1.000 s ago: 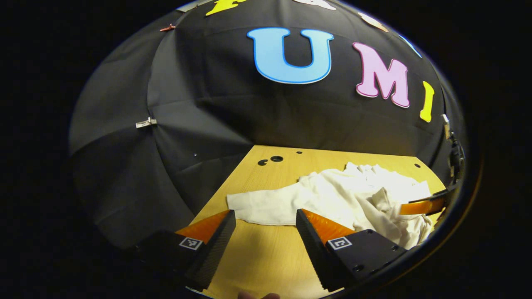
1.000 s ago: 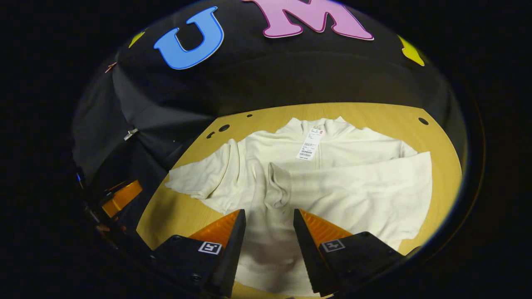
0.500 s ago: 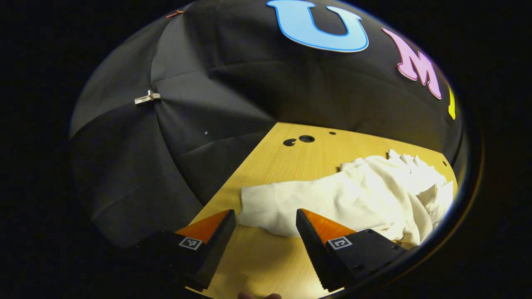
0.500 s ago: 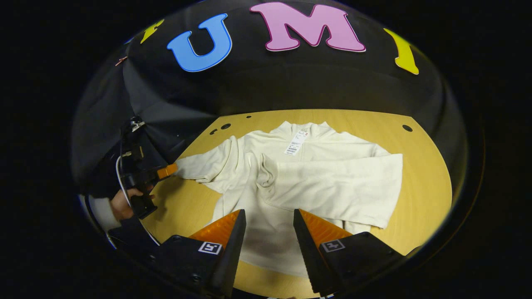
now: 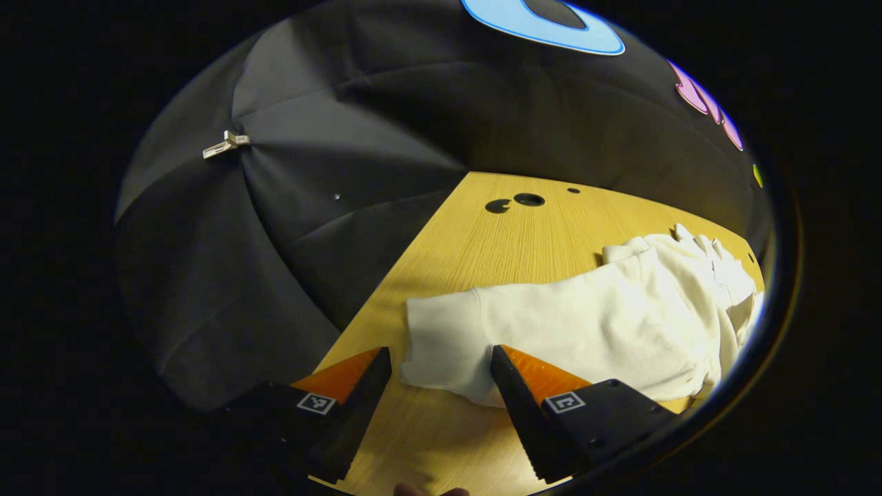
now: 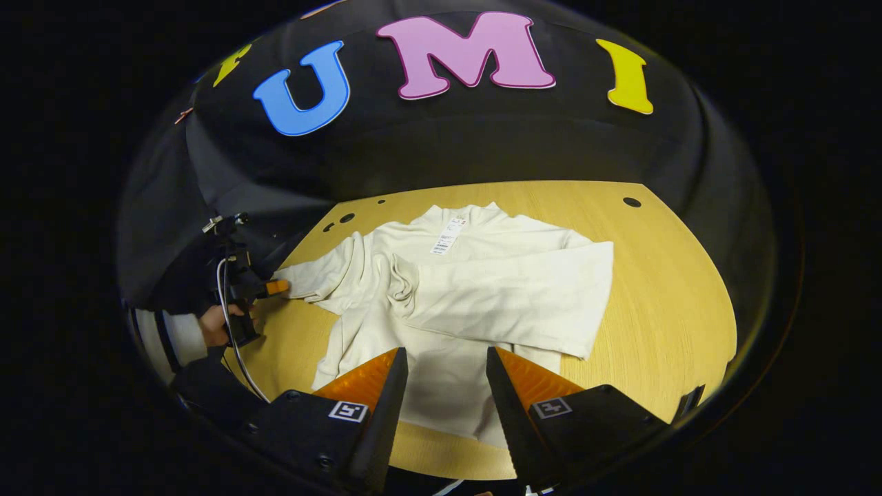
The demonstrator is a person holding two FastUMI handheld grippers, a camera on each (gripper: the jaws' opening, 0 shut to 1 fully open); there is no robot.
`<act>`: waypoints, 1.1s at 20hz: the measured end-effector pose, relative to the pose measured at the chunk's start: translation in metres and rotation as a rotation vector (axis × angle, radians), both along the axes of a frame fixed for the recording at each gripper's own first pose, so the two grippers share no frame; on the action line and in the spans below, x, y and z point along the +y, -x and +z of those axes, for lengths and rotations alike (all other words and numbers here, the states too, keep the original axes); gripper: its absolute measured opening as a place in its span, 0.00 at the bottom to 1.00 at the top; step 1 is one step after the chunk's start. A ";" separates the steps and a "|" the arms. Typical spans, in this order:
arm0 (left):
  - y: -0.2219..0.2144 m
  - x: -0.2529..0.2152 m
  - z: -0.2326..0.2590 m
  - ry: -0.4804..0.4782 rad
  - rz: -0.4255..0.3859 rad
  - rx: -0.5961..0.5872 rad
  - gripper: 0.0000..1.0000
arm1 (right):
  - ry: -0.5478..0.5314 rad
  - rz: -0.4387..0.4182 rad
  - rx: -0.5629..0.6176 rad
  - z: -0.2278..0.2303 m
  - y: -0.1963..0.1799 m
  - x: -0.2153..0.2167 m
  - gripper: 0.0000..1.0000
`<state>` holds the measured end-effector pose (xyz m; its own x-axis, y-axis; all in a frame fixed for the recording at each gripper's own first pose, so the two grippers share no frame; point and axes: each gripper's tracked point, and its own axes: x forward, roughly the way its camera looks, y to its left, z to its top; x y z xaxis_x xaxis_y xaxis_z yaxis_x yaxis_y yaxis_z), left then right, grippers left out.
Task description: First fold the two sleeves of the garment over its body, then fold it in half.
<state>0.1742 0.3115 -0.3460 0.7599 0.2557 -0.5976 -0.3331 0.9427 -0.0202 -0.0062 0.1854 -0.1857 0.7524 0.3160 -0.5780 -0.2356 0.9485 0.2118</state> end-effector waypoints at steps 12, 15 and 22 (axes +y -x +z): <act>-0.012 -0.034 0.003 0.096 -0.137 0.007 0.12 | 0.007 0.011 0.002 0.001 0.018 -0.013 0.71; -0.005 -0.044 0.014 0.127 -0.175 -0.009 0.07 | 0.001 0.005 -0.003 0.003 0.020 -0.021 0.71; -0.001 -0.085 0.081 0.101 -0.216 -0.162 0.06 | -0.018 -0.009 0.006 -0.005 0.020 -0.043 0.71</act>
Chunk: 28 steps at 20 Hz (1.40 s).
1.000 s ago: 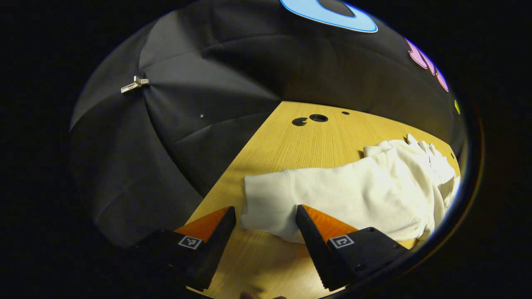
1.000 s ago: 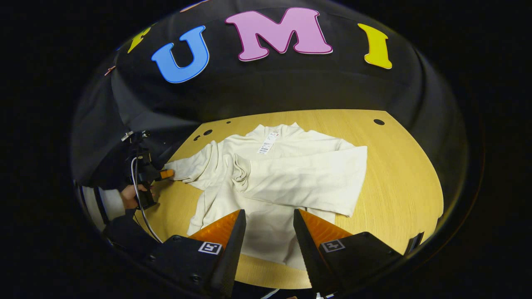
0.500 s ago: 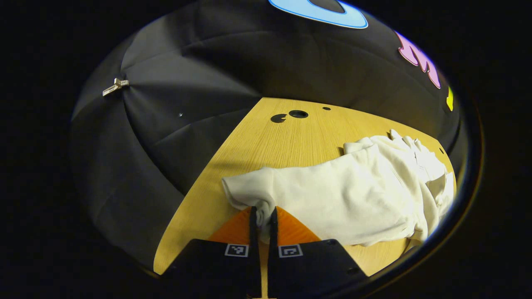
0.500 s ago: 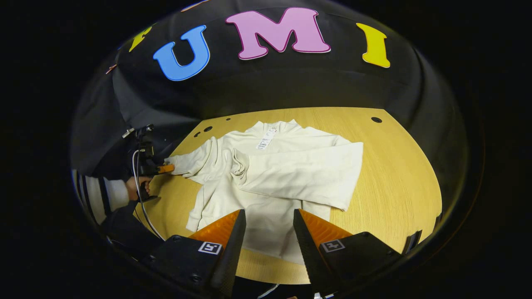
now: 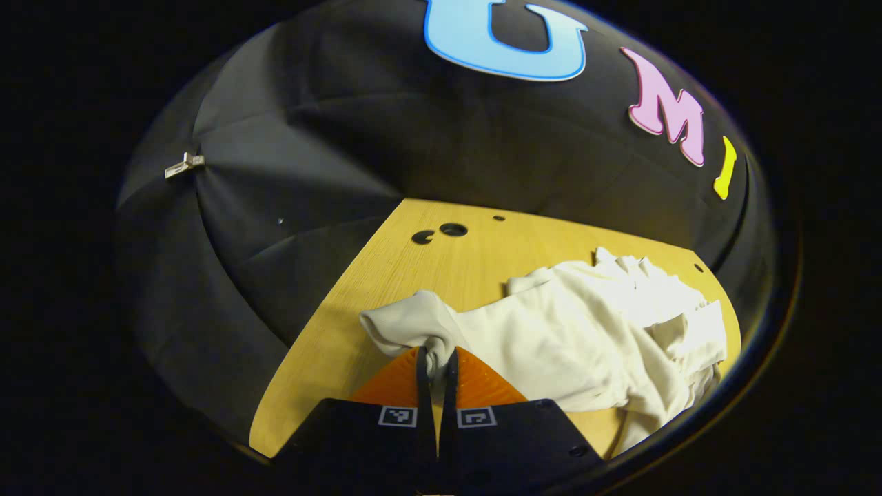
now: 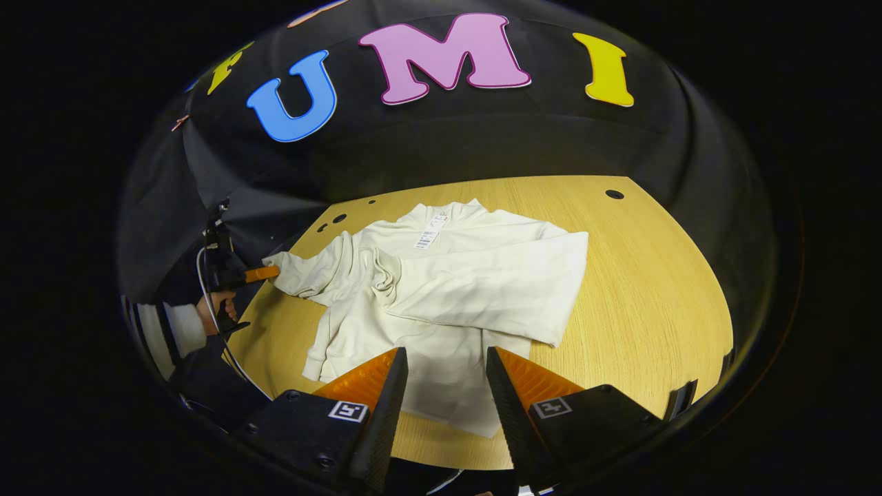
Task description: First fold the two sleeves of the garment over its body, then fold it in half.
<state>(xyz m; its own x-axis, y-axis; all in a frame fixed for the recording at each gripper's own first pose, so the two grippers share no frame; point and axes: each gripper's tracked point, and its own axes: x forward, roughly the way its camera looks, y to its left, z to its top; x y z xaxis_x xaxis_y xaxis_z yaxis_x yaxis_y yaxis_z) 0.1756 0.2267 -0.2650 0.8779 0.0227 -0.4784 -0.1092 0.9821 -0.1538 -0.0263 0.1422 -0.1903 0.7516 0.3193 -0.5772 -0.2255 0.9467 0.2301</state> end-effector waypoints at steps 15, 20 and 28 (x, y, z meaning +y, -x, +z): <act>-0.003 -0.265 0.093 0.057 -0.277 -0.124 0.06 | -0.077 -0.072 0.038 -0.016 -0.015 -0.059 0.71; -0.006 -0.328 0.072 0.034 -0.354 -0.069 0.06 | -0.078 -0.082 0.050 -0.021 -0.017 -0.076 0.71; -0.004 -0.391 0.018 -0.080 -0.441 0.030 0.07 | -0.065 -0.054 0.074 -0.029 -0.018 -0.085 0.71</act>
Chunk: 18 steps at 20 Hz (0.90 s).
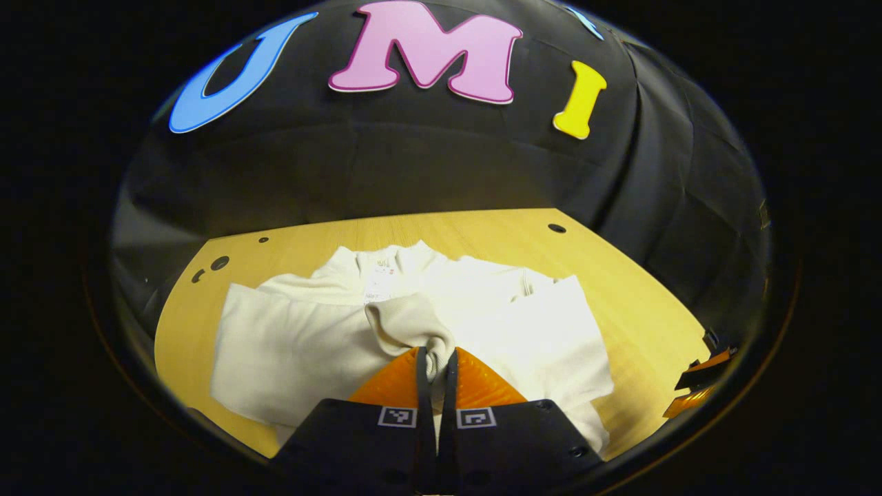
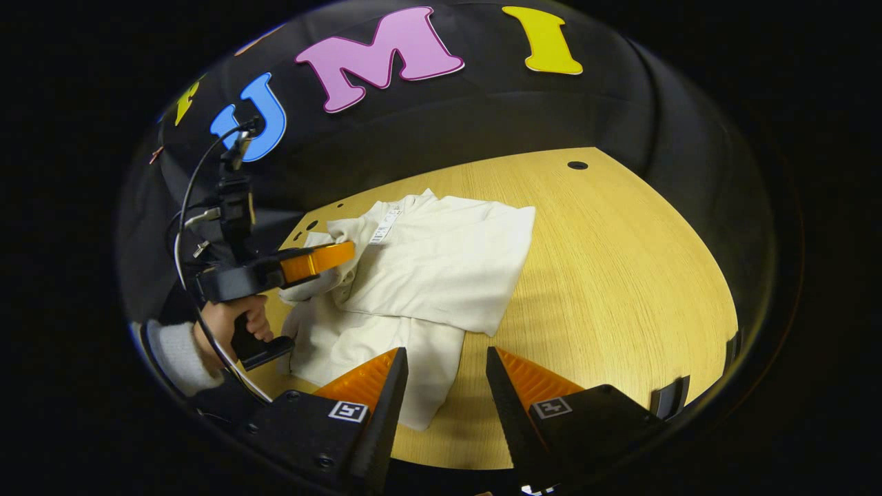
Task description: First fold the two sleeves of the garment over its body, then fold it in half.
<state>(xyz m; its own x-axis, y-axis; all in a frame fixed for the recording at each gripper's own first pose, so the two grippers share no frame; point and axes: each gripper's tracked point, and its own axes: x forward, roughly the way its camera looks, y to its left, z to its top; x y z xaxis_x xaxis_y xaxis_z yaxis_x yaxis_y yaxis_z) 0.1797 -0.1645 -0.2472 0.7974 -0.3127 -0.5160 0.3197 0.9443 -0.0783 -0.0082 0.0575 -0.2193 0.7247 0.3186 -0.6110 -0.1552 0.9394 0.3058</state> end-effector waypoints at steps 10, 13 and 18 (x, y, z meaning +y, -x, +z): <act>0.008 -0.002 -0.041 -0.034 -0.005 0.084 0.32 | 0.009 0.025 0.030 -0.012 0.016 0.000 0.71; 0.014 -0.005 -0.039 -0.061 -0.031 0.067 0.65 | 0.013 0.031 0.035 -0.013 0.017 0.002 0.72; 0.032 0.009 -0.028 -0.113 -0.049 0.025 0.85 | 0.017 0.034 0.042 -0.018 0.014 0.011 0.72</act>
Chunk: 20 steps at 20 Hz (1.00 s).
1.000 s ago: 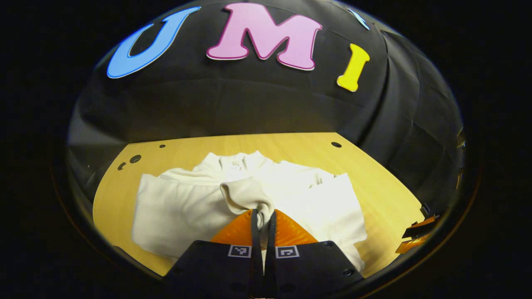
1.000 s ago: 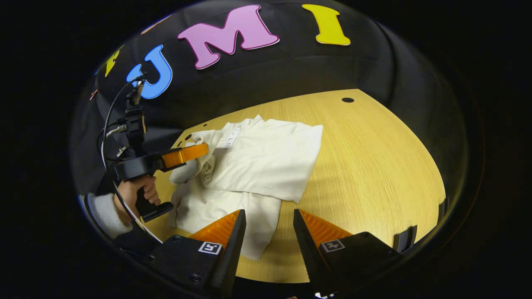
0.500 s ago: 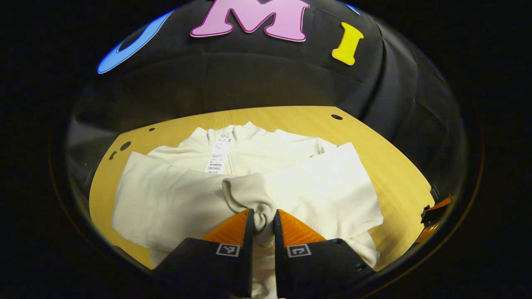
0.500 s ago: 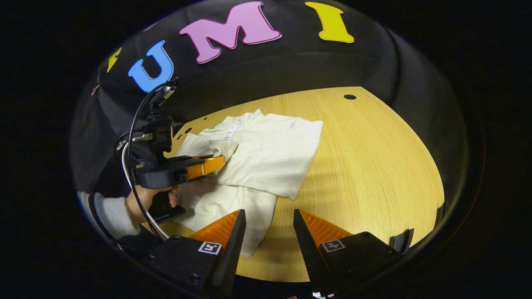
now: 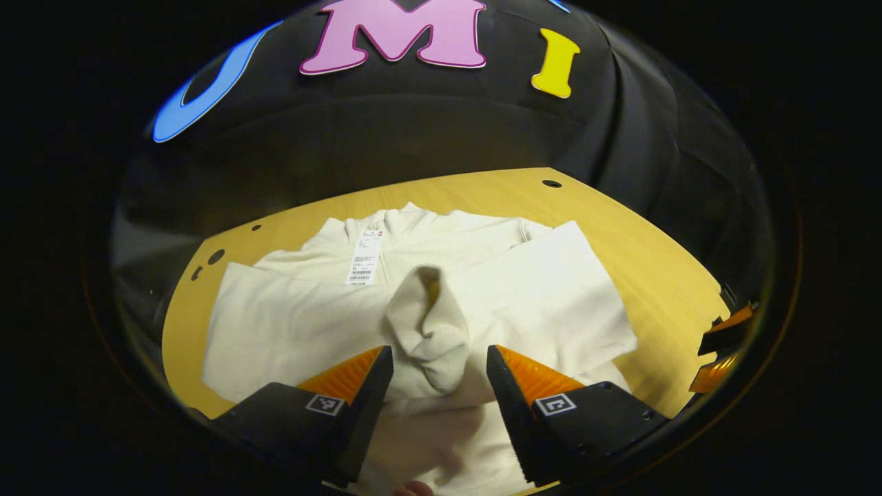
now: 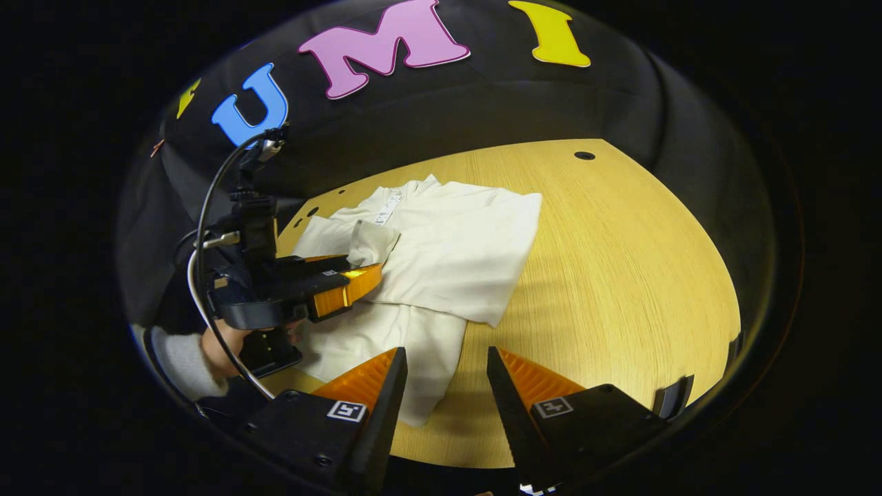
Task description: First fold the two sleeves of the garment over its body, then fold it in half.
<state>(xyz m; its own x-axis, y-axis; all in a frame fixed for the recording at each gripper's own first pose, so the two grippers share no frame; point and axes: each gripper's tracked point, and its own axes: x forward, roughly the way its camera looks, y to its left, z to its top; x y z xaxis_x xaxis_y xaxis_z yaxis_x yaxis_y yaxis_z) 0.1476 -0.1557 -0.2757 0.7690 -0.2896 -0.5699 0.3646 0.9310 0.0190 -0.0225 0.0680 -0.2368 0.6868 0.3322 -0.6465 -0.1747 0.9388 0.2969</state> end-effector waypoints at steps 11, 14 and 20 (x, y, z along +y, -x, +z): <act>0.099 0.093 0.013 0.013 0.034 0.011 0.87 | 0.037 0.012 0.046 -0.025 0.028 0.019 0.76; 0.122 0.117 0.000 -0.002 0.067 0.048 0.84 | 0.060 0.005 0.068 -0.037 0.035 0.021 0.77; 0.145 0.157 -0.019 -0.030 0.148 0.098 0.89 | 0.085 0.006 0.107 -0.055 0.046 0.030 0.78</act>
<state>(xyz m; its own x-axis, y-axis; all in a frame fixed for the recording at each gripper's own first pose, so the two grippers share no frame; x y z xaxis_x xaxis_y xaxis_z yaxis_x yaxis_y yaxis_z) 0.0029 0.0017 -0.2951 0.7422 -0.1591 -0.6510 0.2251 0.9742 0.0185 -0.0687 0.0977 -0.2921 0.6106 0.2767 -0.7420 -0.1520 0.9605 0.2331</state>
